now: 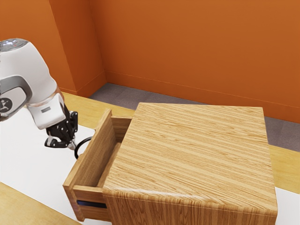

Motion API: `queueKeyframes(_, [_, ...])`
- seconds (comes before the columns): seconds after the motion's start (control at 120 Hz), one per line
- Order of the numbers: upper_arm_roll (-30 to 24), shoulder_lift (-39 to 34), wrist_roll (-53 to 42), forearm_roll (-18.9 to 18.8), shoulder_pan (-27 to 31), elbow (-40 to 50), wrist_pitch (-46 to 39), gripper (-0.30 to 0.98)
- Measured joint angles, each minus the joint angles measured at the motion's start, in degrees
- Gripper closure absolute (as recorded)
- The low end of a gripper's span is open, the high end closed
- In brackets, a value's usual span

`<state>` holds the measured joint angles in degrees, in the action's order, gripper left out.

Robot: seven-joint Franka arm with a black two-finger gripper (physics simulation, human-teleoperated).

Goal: Push the drawer handle with one arm to close the drawer

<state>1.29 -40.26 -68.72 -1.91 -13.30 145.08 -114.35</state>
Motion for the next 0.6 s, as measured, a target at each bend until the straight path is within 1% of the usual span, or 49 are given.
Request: queueKeyframes(0.6, [-5.69,6.81,2.16,3.08,0.03,-4.56,-1.79,0.79])
